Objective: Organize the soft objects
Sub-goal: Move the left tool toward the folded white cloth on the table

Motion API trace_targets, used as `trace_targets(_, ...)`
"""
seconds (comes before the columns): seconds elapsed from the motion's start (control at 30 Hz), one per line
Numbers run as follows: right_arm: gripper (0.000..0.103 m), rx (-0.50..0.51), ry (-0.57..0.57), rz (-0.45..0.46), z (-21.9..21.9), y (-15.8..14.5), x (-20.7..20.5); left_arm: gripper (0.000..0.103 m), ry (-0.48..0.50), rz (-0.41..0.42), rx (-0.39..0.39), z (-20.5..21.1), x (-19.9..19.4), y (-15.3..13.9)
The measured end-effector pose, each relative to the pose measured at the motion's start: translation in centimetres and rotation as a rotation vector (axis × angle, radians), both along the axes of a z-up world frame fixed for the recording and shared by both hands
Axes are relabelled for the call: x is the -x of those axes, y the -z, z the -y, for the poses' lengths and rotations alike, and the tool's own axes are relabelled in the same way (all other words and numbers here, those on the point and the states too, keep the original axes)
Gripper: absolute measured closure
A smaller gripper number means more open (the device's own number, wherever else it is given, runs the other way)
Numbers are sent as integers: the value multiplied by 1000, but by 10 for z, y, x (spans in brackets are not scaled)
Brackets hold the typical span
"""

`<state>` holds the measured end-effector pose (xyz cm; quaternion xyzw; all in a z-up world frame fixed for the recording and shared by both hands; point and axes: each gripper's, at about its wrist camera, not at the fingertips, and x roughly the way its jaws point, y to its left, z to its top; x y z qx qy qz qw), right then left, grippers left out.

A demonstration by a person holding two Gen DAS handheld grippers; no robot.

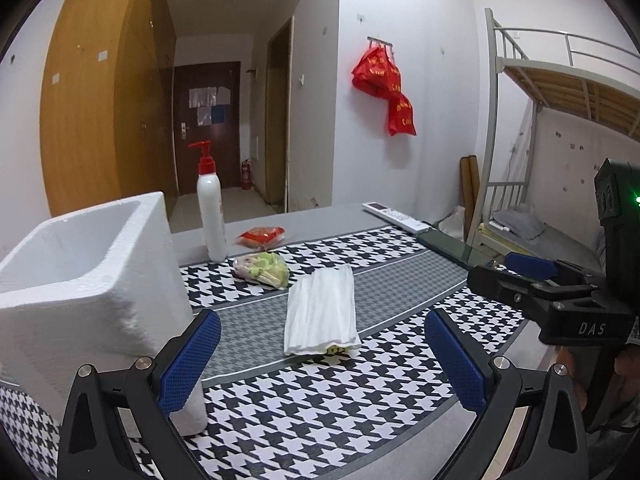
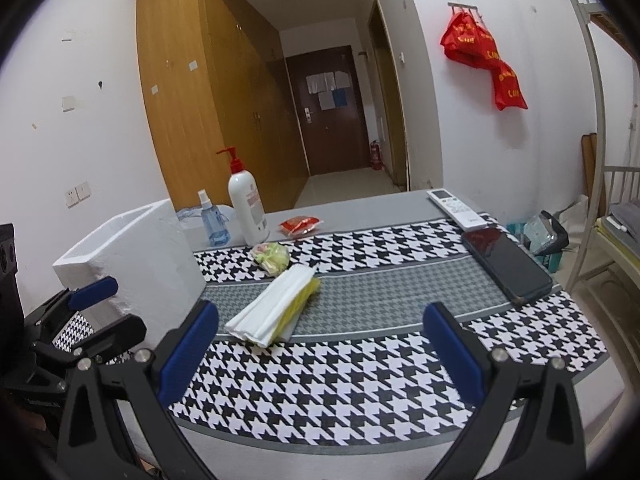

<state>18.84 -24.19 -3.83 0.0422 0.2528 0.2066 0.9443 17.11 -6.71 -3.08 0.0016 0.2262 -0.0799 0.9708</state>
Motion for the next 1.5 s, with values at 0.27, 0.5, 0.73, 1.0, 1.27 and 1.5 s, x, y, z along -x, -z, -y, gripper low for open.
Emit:
trace_targets(0.27, 0, 24, -10, -24, 2, 7, -15, 1, -9, -52, -2, 4, -21, 14)
trace_targets(0.5, 0, 28, -9, -49, 7, 13, -27, 1, -7, -83, -10, 10, -36, 21)
trace_targets(0.73, 0, 17, -11, -66, 10, 16, -34, 1, -9, -109, -10, 14, -49, 27)
trace_targets(1.0, 0, 34, -18, -75, 11, 19, -41, 1, -16, -140, -4, 16, -62, 35)
trace_targets(1.27, 0, 32, -38, -107, 8, 29, -51, 1, -40, -181, -10, 12, -77, 44)
trace_targets(1.5, 0, 27, -43, -121, 8, 34, -57, 1, -24, -252, -3, 12, -92, 55)
